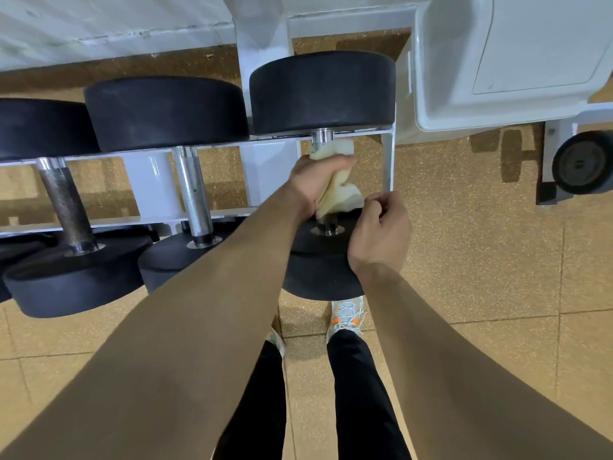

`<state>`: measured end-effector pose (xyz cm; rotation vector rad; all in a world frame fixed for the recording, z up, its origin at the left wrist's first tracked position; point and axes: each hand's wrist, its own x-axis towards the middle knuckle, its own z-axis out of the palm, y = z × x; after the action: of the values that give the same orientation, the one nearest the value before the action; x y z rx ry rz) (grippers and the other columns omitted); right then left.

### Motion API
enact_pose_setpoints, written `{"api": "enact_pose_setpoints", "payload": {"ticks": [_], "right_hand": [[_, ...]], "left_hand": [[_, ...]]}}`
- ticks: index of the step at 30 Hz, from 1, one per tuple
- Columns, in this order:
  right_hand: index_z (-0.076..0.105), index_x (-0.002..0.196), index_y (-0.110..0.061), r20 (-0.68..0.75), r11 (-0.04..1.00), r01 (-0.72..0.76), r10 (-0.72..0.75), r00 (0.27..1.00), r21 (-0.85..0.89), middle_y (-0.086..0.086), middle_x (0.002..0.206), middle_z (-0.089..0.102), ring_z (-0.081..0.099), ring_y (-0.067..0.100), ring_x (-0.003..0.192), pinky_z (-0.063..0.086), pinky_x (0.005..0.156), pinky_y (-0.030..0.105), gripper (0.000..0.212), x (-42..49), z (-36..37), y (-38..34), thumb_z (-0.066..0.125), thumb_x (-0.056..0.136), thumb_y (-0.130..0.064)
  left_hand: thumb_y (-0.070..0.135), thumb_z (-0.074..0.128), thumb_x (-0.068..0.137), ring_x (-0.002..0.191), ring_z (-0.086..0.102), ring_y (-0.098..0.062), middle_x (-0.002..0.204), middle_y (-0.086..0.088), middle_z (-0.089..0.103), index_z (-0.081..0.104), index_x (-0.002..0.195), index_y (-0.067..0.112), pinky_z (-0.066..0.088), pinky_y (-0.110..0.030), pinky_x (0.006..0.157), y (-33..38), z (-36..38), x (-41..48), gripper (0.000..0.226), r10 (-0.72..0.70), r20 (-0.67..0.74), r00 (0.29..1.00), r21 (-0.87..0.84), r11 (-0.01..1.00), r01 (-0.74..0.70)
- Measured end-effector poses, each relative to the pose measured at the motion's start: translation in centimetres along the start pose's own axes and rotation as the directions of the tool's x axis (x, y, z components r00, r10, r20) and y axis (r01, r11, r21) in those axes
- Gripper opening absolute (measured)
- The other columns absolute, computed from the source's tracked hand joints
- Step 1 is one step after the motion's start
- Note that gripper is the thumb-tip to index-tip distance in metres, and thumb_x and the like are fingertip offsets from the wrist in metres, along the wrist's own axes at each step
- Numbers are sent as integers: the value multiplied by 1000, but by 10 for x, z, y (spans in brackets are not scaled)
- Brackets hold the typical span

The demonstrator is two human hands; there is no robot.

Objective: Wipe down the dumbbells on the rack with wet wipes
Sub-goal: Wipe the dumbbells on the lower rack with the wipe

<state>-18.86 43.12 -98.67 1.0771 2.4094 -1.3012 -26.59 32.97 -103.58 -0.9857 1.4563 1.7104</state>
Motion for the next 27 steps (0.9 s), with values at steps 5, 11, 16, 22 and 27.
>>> {"api": "enact_pose_setpoints", "payload": {"ticks": [5, 11, 16, 22, 27], "right_hand": [[55, 83, -25, 8, 1000, 10, -10, 1000, -1, -5, 83, 61, 55, 10, 76, 38, 68, 30, 20, -1, 1, 0, 35, 83, -27], [56, 84, -21, 13, 999, -8, 8, 1000, -37, 1, 87, 63, 54, 18, 77, 35, 68, 30, 19, -1, -1, -4, 38, 85, -27], [54, 81, -24, -3, 999, -2, 2, 1000, -33, -1, 87, 62, 54, 20, 83, 35, 71, 30, 15, 2, 0, -1, 41, 87, -21], [55, 81, -25, -12, 1000, 21, -21, 1000, -18, 3, 86, 63, 56, 18, 79, 39, 70, 32, 17, 3, 2, 2, 39, 87, -24], [61, 84, -17, 0, 999, 35, -35, 999, -18, 0, 82, 63, 55, 7, 76, 36, 67, 30, 25, 3, 0, 4, 37, 85, -25]], "left_hand": [[37, 84, 76, 78, 73, -20, 92, -3, 75, 69, 106, 13, 60, -34, 71, 21, 0, 0, 41, 9, 19, 1000, -107, 994, -6], [25, 68, 95, 104, 66, -27, 114, -9, 65, 53, 125, 10, 51, -27, 81, -14, 37, -28, 38, 11, -395, 919, 239, 967, 91], [20, 71, 88, 97, 66, -27, 115, -8, 68, 57, 121, 12, 53, -27, 71, -15, 33, -21, 37, -129, -372, 919, 186, 960, 210], [26, 80, 81, 71, 70, -22, 86, -12, 69, 67, 110, 5, 54, -25, 58, -1, -5, -6, 38, -175, 122, 977, 27, 985, 173], [33, 80, 79, 100, 73, -29, 109, -9, 76, 72, 118, 9, 58, -46, 93, 16, 3, 3, 46, -47, 44, 998, -100, 994, 51]]}}
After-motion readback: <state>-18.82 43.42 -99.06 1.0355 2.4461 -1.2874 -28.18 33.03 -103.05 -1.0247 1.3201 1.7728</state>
